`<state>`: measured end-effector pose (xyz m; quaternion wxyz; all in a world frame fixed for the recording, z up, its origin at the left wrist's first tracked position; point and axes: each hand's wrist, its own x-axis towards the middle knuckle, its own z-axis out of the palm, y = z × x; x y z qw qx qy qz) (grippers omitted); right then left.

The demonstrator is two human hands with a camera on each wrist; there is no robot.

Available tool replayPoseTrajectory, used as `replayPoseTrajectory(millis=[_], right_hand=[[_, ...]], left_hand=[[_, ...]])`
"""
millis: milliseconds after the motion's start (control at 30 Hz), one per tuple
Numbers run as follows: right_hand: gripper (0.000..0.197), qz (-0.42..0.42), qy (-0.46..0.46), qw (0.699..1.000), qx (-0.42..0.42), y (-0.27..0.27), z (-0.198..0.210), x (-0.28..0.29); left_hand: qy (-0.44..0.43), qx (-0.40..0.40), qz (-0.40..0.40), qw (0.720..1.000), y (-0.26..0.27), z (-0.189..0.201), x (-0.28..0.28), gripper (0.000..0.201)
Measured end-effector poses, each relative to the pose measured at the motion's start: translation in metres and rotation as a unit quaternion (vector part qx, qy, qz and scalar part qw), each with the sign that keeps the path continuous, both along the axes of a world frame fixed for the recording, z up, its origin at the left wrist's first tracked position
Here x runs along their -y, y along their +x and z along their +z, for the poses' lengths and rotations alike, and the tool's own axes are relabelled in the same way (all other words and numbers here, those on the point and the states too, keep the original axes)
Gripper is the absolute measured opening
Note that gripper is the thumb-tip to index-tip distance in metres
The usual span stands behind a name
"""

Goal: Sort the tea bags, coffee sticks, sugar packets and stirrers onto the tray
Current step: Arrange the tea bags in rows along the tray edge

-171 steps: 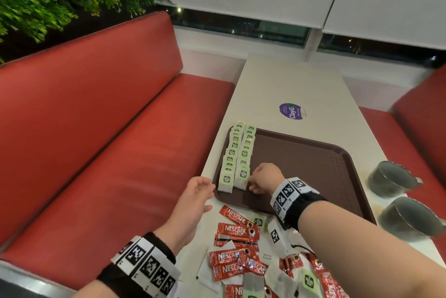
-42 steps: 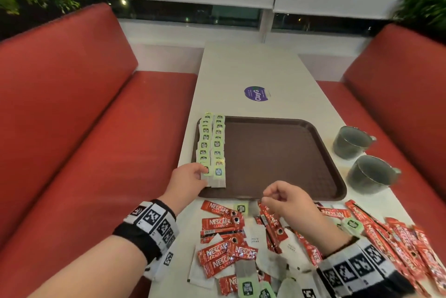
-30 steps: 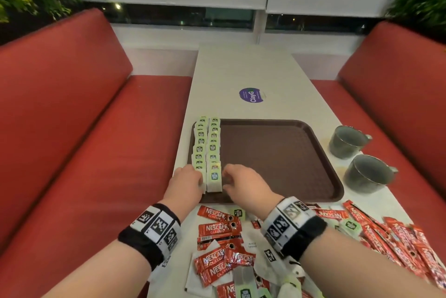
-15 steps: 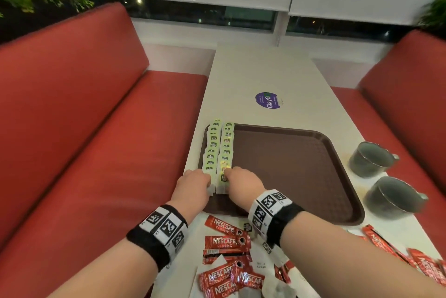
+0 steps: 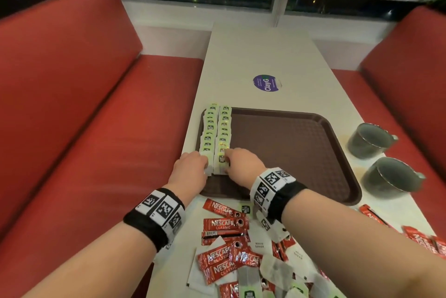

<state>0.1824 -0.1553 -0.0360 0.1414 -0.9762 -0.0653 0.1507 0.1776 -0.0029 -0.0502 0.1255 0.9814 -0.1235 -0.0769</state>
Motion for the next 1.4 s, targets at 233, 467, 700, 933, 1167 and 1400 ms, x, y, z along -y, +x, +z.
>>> replayPoseTrajectory(millis=[233, 467, 700, 933, 1167, 1400], right_hand=[[0.011, -0.029, 0.115, 0.991, 0.057, -0.043, 0.034, 0.036], [0.025, 0.051, 0.002, 0.998, -0.028, -0.098, 0.015, 0.055], [0.019, 0.211, -0.257, 0.943, -0.002, -0.097, 0.004, 0.039], [0.019, 0.236, -0.310, 0.921, -0.008, -0.103, 0.015, 0.036], [0.011, 0.105, -0.121, 0.987, 0.010, -0.122, 0.033, 0.057], [0.012, 0.061, 0.000, 0.989, 0.136, -0.150, 0.042, 0.046]], left_hand=[[-0.114, 0.008, 0.009, 0.993, -0.029, 0.027, -0.006, 0.032], [-0.176, -0.047, -0.043, 0.982, -0.083, 0.037, -0.003, 0.023], [-0.195, -0.095, -0.021, 0.976, -0.121, 0.035, -0.009, 0.019], [-0.196, -0.098, -0.007, 0.976, -0.142, 0.036, -0.017, 0.017], [-0.262, -0.171, 0.021, 0.950, -0.140, 0.048, 0.010, 0.021], [-0.482, -0.351, 0.074, 0.799, -0.139, 0.047, 0.057, 0.028]])
